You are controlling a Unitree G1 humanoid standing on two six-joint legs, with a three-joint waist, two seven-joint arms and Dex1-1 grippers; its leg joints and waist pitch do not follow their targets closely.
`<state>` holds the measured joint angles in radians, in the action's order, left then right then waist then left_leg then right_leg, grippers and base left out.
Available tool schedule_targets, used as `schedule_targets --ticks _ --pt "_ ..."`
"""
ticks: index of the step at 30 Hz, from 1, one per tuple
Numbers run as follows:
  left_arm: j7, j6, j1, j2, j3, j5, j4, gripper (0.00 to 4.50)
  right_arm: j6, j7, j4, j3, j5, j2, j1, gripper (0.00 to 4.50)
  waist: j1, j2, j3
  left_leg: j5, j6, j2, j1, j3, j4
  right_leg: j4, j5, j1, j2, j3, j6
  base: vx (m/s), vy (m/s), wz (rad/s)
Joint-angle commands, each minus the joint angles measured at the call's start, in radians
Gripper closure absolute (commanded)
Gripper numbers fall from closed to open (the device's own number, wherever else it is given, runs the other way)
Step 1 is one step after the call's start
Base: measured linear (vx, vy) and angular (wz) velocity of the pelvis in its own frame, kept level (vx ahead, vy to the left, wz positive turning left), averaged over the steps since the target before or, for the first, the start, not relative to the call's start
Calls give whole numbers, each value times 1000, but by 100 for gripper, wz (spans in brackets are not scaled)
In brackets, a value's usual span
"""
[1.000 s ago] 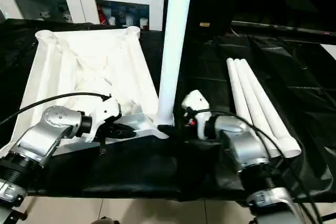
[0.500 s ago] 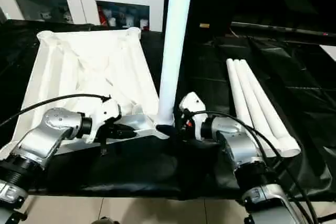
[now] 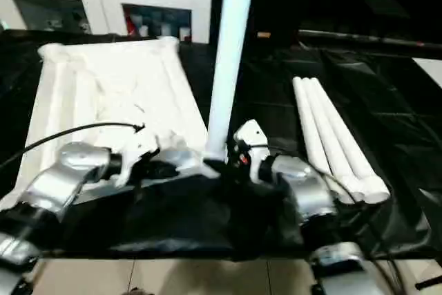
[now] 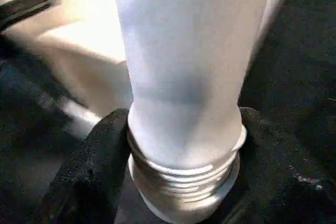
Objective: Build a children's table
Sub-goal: Rotate leg to tighten
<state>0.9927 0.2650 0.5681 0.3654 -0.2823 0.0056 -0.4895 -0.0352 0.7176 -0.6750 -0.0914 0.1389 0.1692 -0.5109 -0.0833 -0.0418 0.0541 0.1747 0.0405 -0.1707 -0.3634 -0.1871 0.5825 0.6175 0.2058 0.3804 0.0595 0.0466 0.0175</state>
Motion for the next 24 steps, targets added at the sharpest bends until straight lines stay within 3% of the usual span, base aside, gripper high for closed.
schedule_targets --ticks 1,5,9,13,14,15,17,18,21,24 --pt "-102 51 18 -69 -11 20 -56 450 -24 -206 -101 16 -48 -54 -18 175 5 9 -52 268 35 -66 20 31 -78 -86 290 -25 96 -51 202 0 0 0" --pt "-236 114 56 -150 1 43 -96 450 -22 -402 -181 50 -50 -140 -63 175 11 10 -52 326 56 -66 23 35 -81 -93 363 -20 100 -52 177 0 0 0" --pt "-309 141 67 -214 -13 69 -93 450 9 -532 -276 61 -66 -206 -131 175 13 9 -56 311 47 -66 23 32 -79 -90 285 -19 97 -53 181 0 0 0" --pt "-303 131 54 -215 -18 75 -70 450 62 -508 -304 63 -72 -227 -157 175 14 6 -58 273 24 -62 17 28 -76 -87 226 -25 96 -54 182 0 0 0" --pt "-299 126 51 -206 -17 76 -67 450 69 -487 -298 64 -68 -225 -156 175 13 -5 -60 249 11 -62 14 28 -74 -83 210 -29 97 -53 184 0 0 0" --pt "-298 125 49 -201 -17 77 -66 450 73 -477 -295 65 -65 -224 -156 140 12 -2 -59 243 6 -62 14 27 -75 -83 205 -28 96 -53 184 0 0 0" --pt "-272 99 38 -164 -12 74 -65 450 79 -405 -263 63 -54 -196 -154 140 13 -4 -59 236 -7 -63 11 27 -75 -83 208 -31 96 -52 183 0 0 0" --pt "-272 99 38 -164 -12 74 -65 450 79 -405 -263 63 -54 -196 -154 119 12 -3 -59 230 -9 -63 11 27 -75 -83 204 -30 96 -52 184 0 0 0" --pt "-249 78 29 -136 -11 75 -59 450 74 -334 -237 54 -41 -167 -157 95 15 -2 -61 196 -24 -64 8 25 -73 -76 139 -32 94 -50 204 0 0 0" --pt "-212 48 13 -105 -4 71 -43 450 66 -224 -189 17 -61 -107 -151 63 15 -4 -60 187 -33 -64 8 24 -71 -77 139 -34 94 -49 212 0 0 0"
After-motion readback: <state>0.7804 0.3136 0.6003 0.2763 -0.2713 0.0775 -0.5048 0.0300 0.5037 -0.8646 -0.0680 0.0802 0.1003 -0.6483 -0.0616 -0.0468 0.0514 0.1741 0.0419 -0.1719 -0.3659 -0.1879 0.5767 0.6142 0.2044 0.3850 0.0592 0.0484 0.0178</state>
